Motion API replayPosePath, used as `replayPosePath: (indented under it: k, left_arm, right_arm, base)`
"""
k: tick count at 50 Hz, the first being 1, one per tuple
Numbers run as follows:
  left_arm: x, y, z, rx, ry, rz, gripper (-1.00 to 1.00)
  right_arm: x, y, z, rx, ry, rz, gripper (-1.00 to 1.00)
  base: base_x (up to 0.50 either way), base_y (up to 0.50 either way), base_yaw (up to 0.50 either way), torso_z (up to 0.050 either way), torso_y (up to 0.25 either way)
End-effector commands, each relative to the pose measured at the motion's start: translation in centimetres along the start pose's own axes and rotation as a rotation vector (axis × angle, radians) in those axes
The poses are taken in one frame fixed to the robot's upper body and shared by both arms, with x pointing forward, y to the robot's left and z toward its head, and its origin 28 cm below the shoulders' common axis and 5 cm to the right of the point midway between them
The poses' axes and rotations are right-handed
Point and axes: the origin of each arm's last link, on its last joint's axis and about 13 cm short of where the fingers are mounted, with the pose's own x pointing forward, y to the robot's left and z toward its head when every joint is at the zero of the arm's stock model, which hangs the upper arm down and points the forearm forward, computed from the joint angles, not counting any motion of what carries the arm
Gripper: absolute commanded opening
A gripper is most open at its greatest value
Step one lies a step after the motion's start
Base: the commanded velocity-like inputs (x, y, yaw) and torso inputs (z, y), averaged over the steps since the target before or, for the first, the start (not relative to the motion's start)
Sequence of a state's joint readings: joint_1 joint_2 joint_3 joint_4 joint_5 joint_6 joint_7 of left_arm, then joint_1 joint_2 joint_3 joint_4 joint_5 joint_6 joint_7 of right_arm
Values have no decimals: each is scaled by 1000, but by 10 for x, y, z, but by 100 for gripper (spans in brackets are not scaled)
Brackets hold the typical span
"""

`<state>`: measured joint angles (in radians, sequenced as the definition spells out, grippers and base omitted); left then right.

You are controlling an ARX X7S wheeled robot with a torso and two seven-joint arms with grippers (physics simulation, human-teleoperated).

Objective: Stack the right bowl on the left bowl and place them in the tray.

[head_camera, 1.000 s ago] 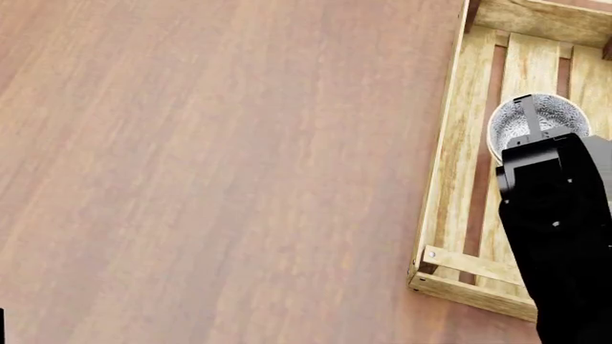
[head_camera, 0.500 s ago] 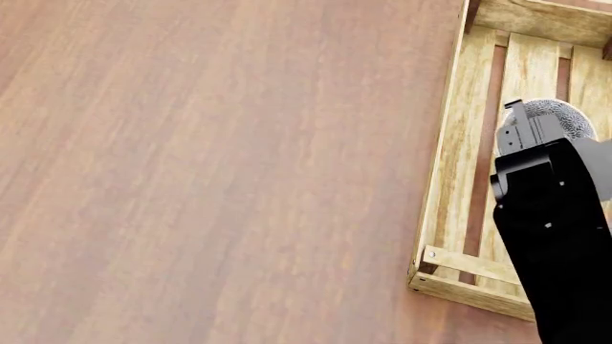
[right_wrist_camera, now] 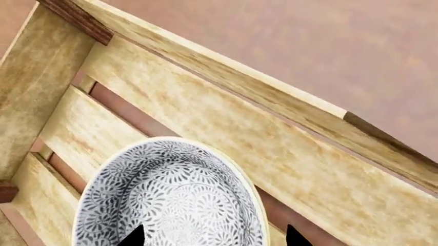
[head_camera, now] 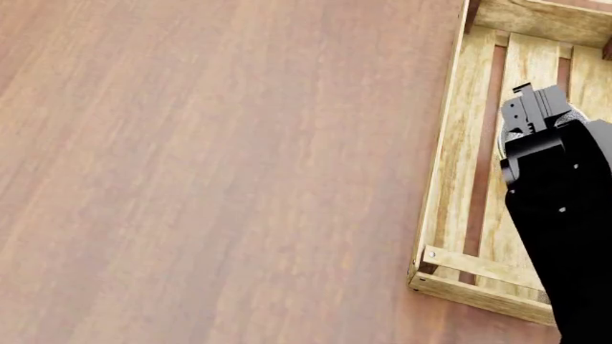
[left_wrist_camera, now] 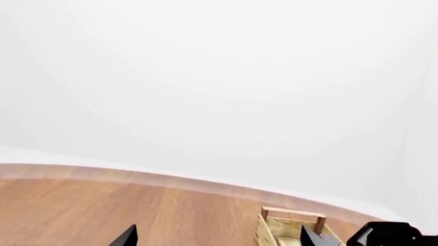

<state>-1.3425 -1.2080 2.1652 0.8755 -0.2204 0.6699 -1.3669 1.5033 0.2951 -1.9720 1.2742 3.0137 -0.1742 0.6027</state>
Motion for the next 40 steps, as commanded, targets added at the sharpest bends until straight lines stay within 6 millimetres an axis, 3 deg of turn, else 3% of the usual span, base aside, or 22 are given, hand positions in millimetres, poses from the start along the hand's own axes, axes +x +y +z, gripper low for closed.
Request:
replayPosePath:
  k: [1,16,40]
  left_arm:
    - [6,-2,1,-43,-43,-47,100]
    - [6,-5,2,-49,-42,-56,100]
    - [4,-5,10,-51,-66,-52,100]
  right_arm:
    - [-12,11,4,18,-17,31,100]
    - [-20,4,11,20,-39,-6,100]
    - [-55,22,13,-32,-48,2,100]
  base:
    - [0,0,0,0,0]
    - [0,0,0,0,0]
    - [0,0,0,0,0]
